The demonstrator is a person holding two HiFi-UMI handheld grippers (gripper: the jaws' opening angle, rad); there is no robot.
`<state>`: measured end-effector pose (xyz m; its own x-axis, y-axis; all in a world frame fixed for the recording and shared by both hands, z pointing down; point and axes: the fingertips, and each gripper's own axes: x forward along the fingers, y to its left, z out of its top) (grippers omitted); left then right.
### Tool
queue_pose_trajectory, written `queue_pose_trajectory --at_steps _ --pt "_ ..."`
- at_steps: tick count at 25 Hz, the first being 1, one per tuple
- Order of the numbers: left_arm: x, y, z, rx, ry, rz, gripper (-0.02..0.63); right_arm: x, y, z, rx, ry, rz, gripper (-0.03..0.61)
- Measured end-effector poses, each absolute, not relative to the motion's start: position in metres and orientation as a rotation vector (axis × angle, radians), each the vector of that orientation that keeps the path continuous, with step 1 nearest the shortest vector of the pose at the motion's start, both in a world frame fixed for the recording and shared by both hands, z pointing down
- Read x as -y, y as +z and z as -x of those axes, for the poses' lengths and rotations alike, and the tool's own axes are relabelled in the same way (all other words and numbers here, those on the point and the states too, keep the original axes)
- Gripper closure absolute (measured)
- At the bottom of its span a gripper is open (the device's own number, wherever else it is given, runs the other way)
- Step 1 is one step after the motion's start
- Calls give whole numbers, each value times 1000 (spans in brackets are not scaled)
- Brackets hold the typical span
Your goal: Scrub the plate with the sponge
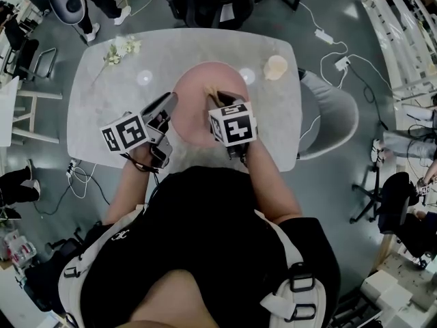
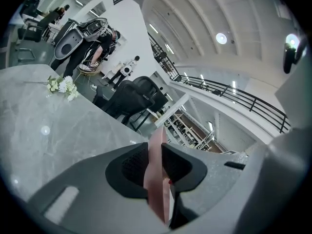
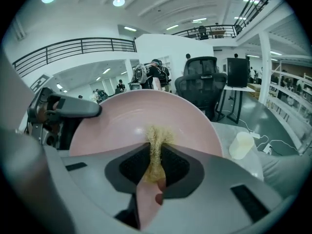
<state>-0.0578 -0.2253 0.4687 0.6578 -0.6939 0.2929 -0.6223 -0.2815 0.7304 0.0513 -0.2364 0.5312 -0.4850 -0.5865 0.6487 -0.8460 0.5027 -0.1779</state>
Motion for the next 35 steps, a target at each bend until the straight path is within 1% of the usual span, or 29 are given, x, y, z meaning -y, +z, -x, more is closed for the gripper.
queue_pose_trajectory --at_steps 4,10,20,23,30,35 --pt "229 471 68 1036 -138 -1946 529 237 548 -73 2156 700 -1220 510" --pt "229 488 76 1048 -158 -1833 529 217 565 -71 2145 660 -1094 510" --pt "227 499 63 1028 -131 -1817 528 173 555 -9 2286 614 -784 510" --pt "225 497 63 1017 -127 -1828 528 170 550 1 2306 609 -754 510" --pt "226 497 74 1014 -172 -1797 528 184 569 -41 2169 663 -831 509" --pt "228 497 81 1022 -188 -1794 528 209 582 -84 2064 646 -1035 510"
